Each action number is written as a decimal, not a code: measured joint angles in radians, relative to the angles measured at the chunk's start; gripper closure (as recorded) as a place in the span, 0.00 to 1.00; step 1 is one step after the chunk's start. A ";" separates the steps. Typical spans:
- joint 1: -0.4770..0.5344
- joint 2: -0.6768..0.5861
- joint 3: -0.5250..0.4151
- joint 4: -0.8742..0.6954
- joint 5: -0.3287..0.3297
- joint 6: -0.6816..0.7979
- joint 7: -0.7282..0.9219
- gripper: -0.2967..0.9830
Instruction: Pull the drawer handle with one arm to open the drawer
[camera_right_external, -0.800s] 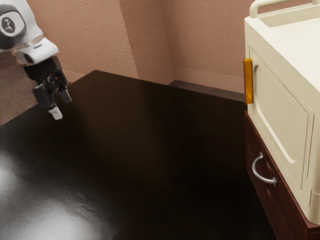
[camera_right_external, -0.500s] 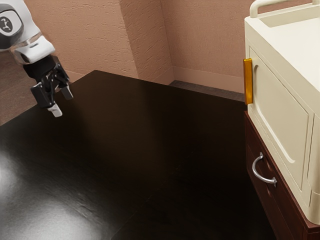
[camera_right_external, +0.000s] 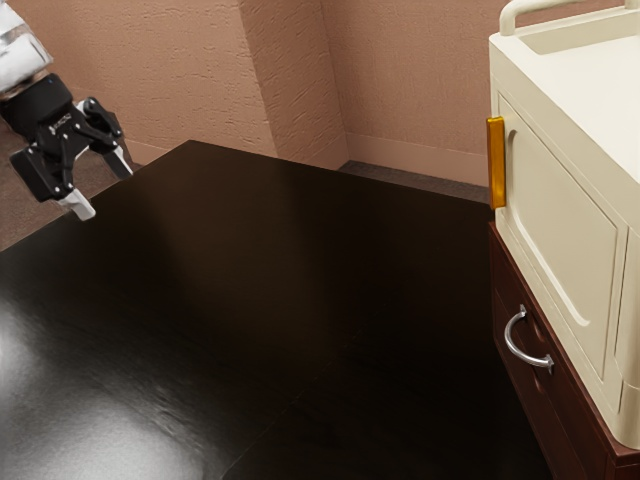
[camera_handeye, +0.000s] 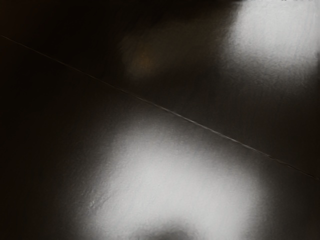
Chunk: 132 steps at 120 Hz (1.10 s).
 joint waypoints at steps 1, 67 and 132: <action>-0.005 0.002 0.000 0.001 0.000 -0.002 0.001 0.23; 0.080 0.014 -0.485 -0.147 0.258 0.181 0.223 0.23; -0.120 -0.018 -0.490 -0.433 0.354 0.567 0.349 0.23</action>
